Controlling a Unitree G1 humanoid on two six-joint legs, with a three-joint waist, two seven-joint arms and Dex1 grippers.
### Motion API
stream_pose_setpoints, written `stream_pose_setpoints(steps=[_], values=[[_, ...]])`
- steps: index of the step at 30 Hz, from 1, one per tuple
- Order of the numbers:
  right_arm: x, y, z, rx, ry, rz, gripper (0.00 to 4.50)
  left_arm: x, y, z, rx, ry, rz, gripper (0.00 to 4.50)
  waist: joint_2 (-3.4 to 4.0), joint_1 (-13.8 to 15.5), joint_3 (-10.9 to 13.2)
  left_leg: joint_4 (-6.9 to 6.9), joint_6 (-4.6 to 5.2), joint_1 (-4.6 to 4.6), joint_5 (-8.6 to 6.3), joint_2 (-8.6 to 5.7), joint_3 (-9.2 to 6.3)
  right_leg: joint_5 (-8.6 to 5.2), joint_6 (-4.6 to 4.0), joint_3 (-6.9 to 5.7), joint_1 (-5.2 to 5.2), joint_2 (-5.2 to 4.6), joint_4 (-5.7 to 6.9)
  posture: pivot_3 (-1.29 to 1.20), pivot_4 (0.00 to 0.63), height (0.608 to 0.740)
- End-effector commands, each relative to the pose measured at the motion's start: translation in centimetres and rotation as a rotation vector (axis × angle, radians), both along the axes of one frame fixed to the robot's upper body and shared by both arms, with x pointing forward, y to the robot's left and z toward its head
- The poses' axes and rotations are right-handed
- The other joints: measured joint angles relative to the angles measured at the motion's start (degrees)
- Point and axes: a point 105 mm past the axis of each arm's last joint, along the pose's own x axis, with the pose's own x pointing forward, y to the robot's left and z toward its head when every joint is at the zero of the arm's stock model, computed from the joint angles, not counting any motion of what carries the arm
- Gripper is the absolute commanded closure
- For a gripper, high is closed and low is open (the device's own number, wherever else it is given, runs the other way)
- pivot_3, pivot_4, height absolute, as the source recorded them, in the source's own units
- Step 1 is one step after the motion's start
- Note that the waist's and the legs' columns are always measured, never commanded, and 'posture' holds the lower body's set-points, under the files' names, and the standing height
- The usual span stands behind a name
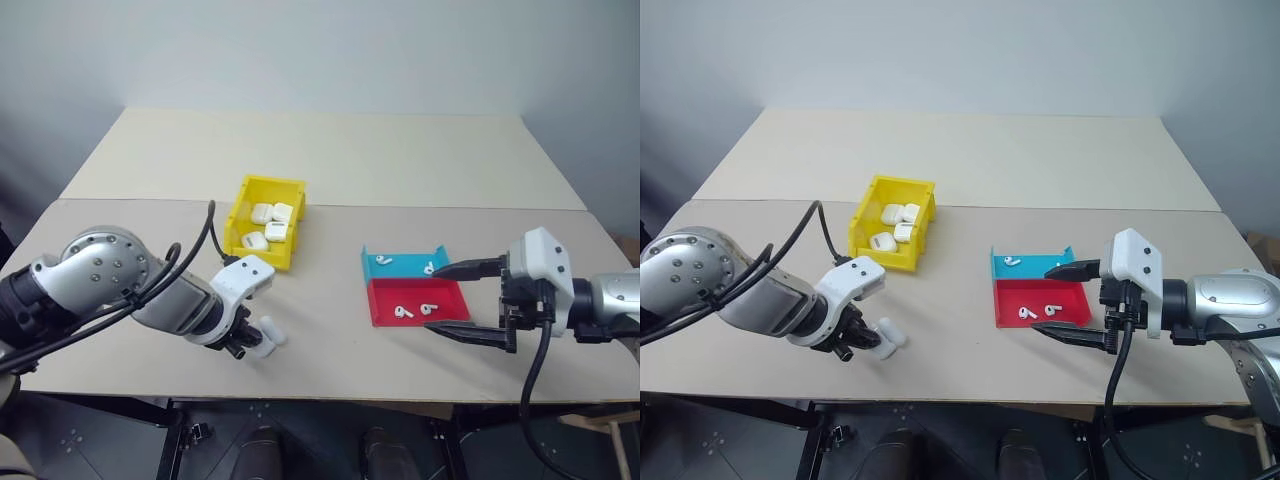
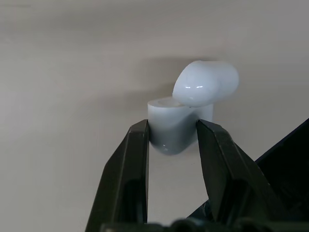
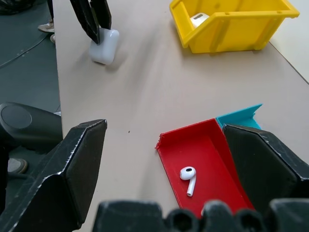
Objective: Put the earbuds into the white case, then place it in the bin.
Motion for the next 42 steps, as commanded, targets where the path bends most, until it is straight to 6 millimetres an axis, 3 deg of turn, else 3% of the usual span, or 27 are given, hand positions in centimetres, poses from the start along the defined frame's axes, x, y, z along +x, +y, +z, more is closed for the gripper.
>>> stream_pose_setpoints(steps=[1, 6, 11, 15, 17, 29, 42], values=[[0.1, 0.1, 1.0, 0.007, -0.063, 0.010, 0.00, 0.2, 0.9, 0.2, 0.044, -0.034, 0.028, 3.18, 0.00, -0.13, 0.00, 0.00, 0.00, 0.00, 0.00, 0.00, 0.00, 0.00, 0.00, 0.00, 0.00, 0.00, -0.01, 0.00, 0.150, 0.740], [0.0, 0.2, 1.0, 0.015, -0.067, 0.003, 0.00, 0.2, 1.4, -0.6, 0.064, -0.057, 0.077, 3.18, 0.02, -0.12, -0.01, 0.00, 0.00, 0.05, 0.00, 0.00, 0.00, 0.00, 0.00, 0.01, 0.04, 0.00, 0.00, 0.00, 0.150, 0.740], [-0.1, 0.2, 1.0, 0.017, -0.061, -0.007, 0.00, 0.5, 2.4, -1.6, 0.038, 0.002, 0.152, 1.69, 0.02, -0.12, -0.03, 0.00, 0.00, 0.18, 0.00, 0.00, 0.01, 0.00, 0.00, 0.01, 0.13, 0.00, 0.05, 0.00, 0.150, 0.740], [-0.1, 0.0, 1.2, 0.021, -0.066, -0.017, 0.00, 0.7, 2.8, -1.2, 0.041, 0.004, 0.161, 0.41, 0.03, -0.11, -0.03, -0.02, 0.00, 0.15, 0.00, -0.01, 0.01, 0.00, 0.00, 0.00, 0.13, -0.01, -0.01, 0.00, 0.150, 0.740], [-0.2, 0.0, 1.3, 0.026, -0.068, -0.021, 0.00, 0.7, 2.9, -0.9, 0.045, 0.000, 0.155, 0.08, 0.03, -0.10, -0.03, -0.04, 0.00, 0.13, 0.00, -0.01, 0.01, 0.00, 0.00, 0.00, 0.11, -0.01, -0.02, 0.00, 0.150, 0.740], [-0.2, 0.5, 1.0, 0.042, -0.067, -0.021, 0.00, 0.1, 1.3, 1.8, 0.056, -0.002, -0.019, 0.08, -0.11, -0.09, 0.05, -0.08, 0.00, -0.18, 0.00, -0.01, -0.04, 0.01, 0.01, -0.05, -0.06, 0.00, -0.27, 0.00, 0.150, 0.740], [-0.5, 0.5, 1.0, 0.043, -0.068, -0.030, 0.00, -0.3, -0.1, 0.1, 0.062, 0.029, -0.057, 0.08, -0.14, -0.06, 0.07, -0.06, 0.00, -0.21, 0.00, -0.01, -0.06, 0.02, 0.01, -0.05, -0.07, 0.00, -0.26, 0.00, 0.150, 0.740]])
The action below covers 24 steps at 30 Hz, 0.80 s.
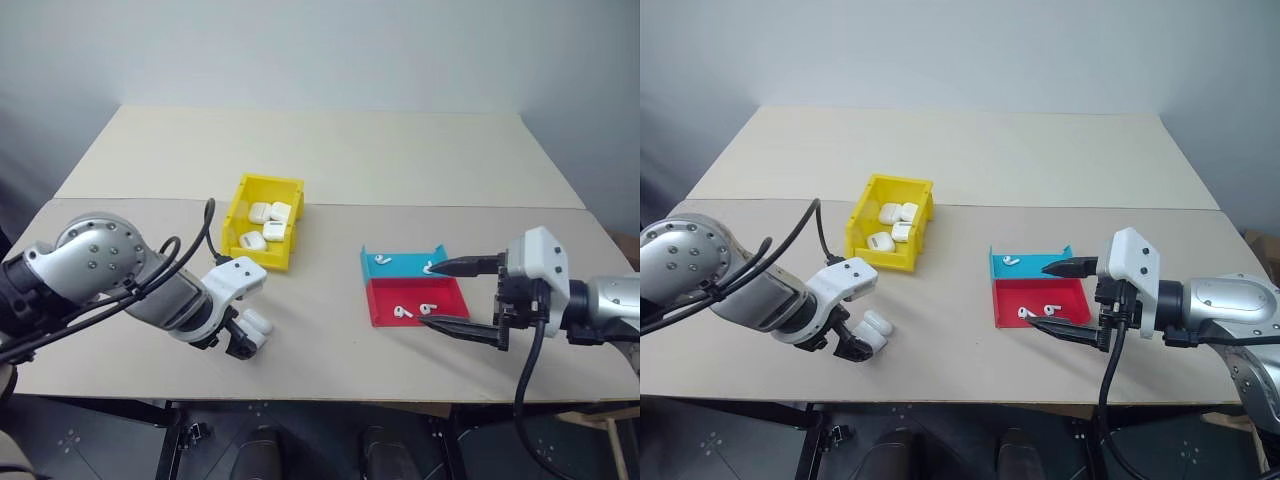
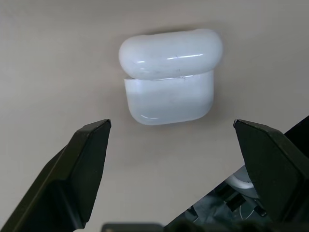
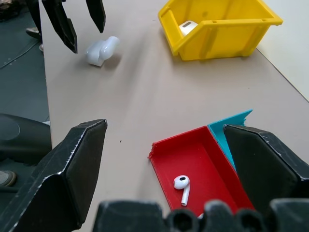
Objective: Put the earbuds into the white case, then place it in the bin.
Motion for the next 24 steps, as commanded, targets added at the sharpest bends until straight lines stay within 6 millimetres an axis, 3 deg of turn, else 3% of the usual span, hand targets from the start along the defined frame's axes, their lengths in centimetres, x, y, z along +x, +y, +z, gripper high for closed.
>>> stream_pose_setpoints(steps=[1, 21, 24], values=[[-0.5, -0.1, 1.0, 0.009, -0.033, 0.005, 0.00, -0.2, -0.9, 0.0, -0.018, -0.018, -0.026, 0.08, 0.00, 0.01, 0.00, 0.00, 0.00, 0.00, 0.00, 0.00, 0.00, 0.00, 0.00, 0.00, 0.00, 0.00, 0.00, 0.00, 0.150, 0.740], [-0.7, -0.1, 0.7, 0.006, -0.021, 0.016, 0.00, 0.2, -1.2, -1.6, 0.006, -0.035, 0.012, 0.08, -0.01, 0.00, 0.01, 0.00, 0.00, 0.00, 0.00, 0.00, -0.01, 0.00, 0.00, 0.00, 0.00, 0.00, -0.01, 0.00, 0.150, 0.740], [-0.8, -0.1, 0.6, 0.008, -0.021, 0.017, 0.00, 0.3, -1.3, -1.8, 0.006, -0.046, 0.017, 0.68, -0.02, 0.01, 0.01, 0.01, 0.00, 0.00, 0.00, 0.00, -0.01, 0.00, 0.01, 0.00, 0.01, 0.00, -0.01, 0.00, 0.150, 0.740]])
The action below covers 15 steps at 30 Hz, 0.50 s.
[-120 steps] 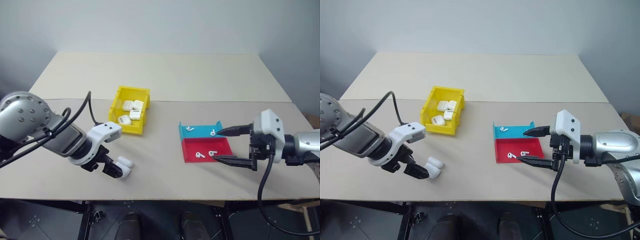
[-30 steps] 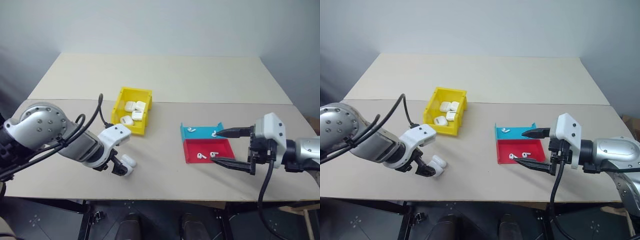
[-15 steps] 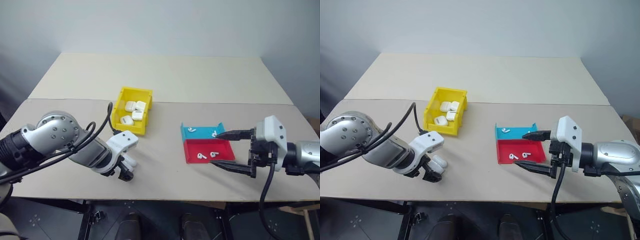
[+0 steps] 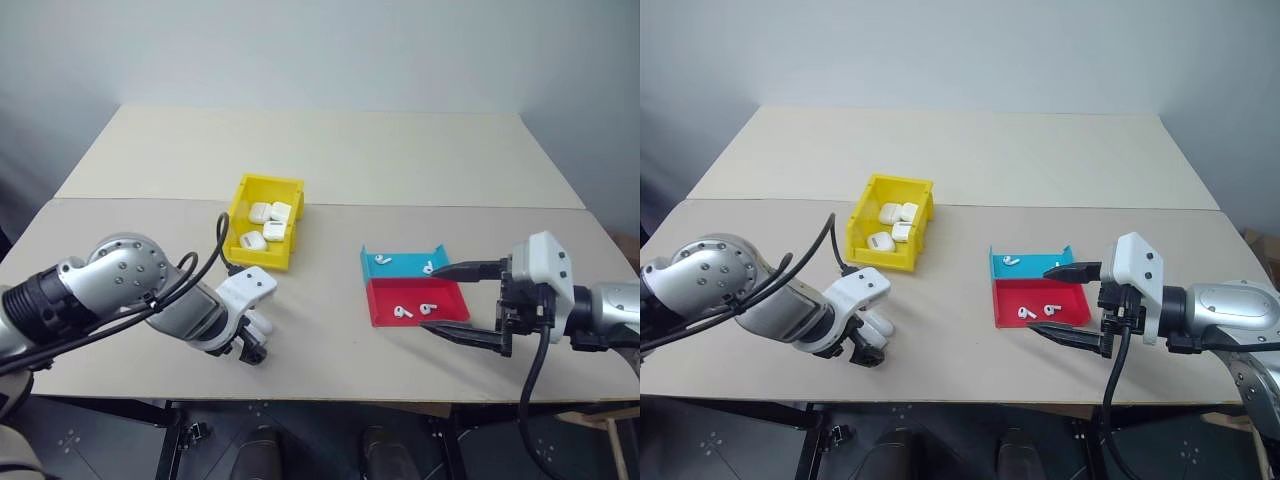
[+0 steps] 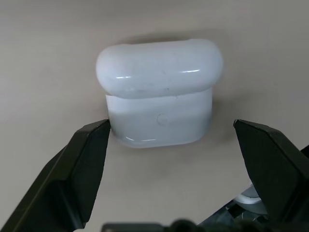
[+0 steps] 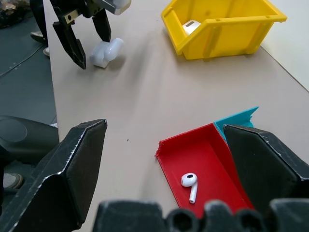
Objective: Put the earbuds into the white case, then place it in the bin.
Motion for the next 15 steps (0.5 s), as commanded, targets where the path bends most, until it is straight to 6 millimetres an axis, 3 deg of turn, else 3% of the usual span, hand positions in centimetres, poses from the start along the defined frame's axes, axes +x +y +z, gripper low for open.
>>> stream_pose_setpoints(steps=[1, 4, 12, 15], values=[[-0.3, 0.0, 0.7, -0.010, -0.042, 0.013, 0.00, 0.2, -0.3, 0.3, -0.012, -0.031, 0.005, 0.98, 0.00, 0.00, 0.00, 0.00, 0.00, 0.00, 0.00, 0.00, 0.00, 0.00, 0.00, 0.00, 0.00, 0.00, 0.00, 0.00, 0.150, 0.740], [-0.3, -0.2, 0.5, -0.011, -0.043, 0.014, 0.00, 0.4, -0.1, 0.5, -0.005, -0.054, 0.021, 1.80, 0.00, 0.00, 0.00, -0.01, 0.00, 0.00, 0.00, 0.00, 0.00, 0.00, 0.00, 0.00, 0.00, 0.00, -0.02, 0.00, 0.150, 0.740], [-0.3, 0.2, 0.3, -0.007, -0.053, 0.022, 0.00, 0.4, 0.3, 1.2, 0.005, -0.095, 0.023, 1.80, 0.00, -0.07, 0.00, -0.01, 0.00, 0.02, 0.00, 0.00, 0.00, 0.00, 0.00, 0.00, 0.01, 0.00, -0.01, 0.00, 0.150, 0.740], [-0.3, 0.1, 0.5, -0.006, -0.056, 0.023, 0.00, 0.4, 1.2, 2.9, -0.039, -0.170, 0.059, 1.80, -0.07, -0.18, 0.05, -0.02, -0.01, -0.02, 0.00, 0.00, 0.01, 0.00, 0.00, 0.01, -0.03, 0.00, -0.02, 0.00, 0.150, 0.740]])
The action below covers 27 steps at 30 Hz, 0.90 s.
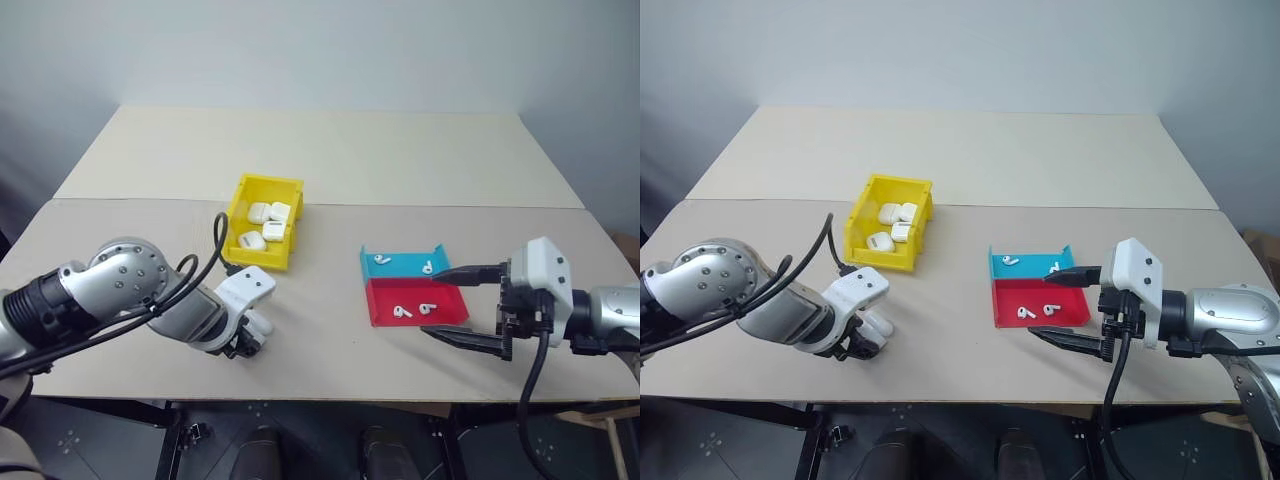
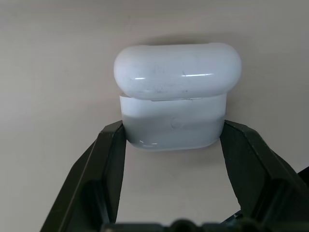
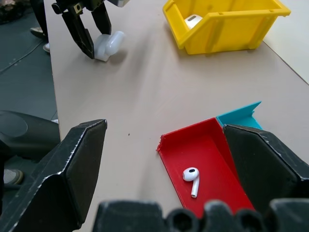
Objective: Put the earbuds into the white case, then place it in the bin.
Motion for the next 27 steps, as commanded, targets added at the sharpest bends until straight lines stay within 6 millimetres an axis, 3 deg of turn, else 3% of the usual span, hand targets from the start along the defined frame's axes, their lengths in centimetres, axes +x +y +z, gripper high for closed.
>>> stream_pose_setpoints(steps=[1, 4, 7, 9, 13, 19, 27], values=[[-0.2, 0.1, 0.9, 0.005, -0.053, 0.021, 0.00, 0.4, 0.3, 2.9, -0.094, -0.111, 0.029, 1.80, -0.04, -0.08, 0.03, 0.00, 0.00, -0.01, 0.00, 0.00, 0.00, 0.00, 0.00, 0.00, -0.01, 0.00, 0.01, 0.00, 0.150, 0.740], [0.1, -0.1, 1.1, 0.008, -0.062, 0.014, 0.00, -0.5, 0.4, 4.5, -0.149, -0.166, 0.004, 1.80, -0.05, 0.08, 0.03, -0.02, 0.00, 0.03, 0.00, 0.00, 0.01, 0.00, 0.00, -0.02, 0.01, 0.00, 0.02, 0.00, 0.150, 0.740], [0.5, -0.4, 1.4, 0.025, -0.060, 0.019, 0.00, -1.4, -0.3, 6.7, -0.312, -0.206, -0.045, 1.80, -0.08, 0.07, 0.05, -0.01, 0.00, 0.02, 0.00, 0.00, 0.04, 0.00, 0.00, -0.01, 0.03, -0.01, -0.04, 0.00, 0.150, 0.740], [0.9, -0.5, 1.6, 0.026, -0.064, 0.020, 0.00, -0.9, -1.3, 8.9, -0.474, -0.358, -0.116, 1.80, -0.02, 0.15, 0.05, -0.03, 0.00, 0.02, 0.00, 0.00, 0.06, 0.00, -0.01, -0.02, 0.02, -0.01, -0.06, 0.00, 0.150, 0.740], [1.5, -0.7, 2.3, 0.028, -0.056, 0.016, 0.00, -0.4, -1.1, 11.6, -0.634, -0.726, -0.233, 1.80, 0.02, 0.12, 0.04, -0.09, -0.03, 0.09, 0.02, 0.02, 0.12, 0.01, -0.04, -0.04, 0.03, 0.00, -0.02, 0.00, 0.150, 0.740], [2.9, -1.5, 3.4, -0.100, -0.032, -0.038, 0.00, -0.4, -2.4, 12.8, -0.887, -0.729, -0.554, 1.80, 0.03, 0.43, 0.04, -0.09, -0.03, 0.07, 0.01, 0.01, 0.18, 0.03, -0.08, -0.02, 0.03, 0.00, -0.08, 0.00, 0.150, 0.740], [5.1, -0.6, 4.7, -0.180, -0.027, -0.081, 0.00, 0.6, -2.6, 14.6, -0.992, -0.770, -0.910, 1.80, 0.02, -0.14, 0.03, -0.08, 0.12, -0.17, -0.07, 0.02, 0.13, 0.05, -0.05, 0.00, -0.14, 0.05, -0.16, 0.00, 0.150, 0.740]])
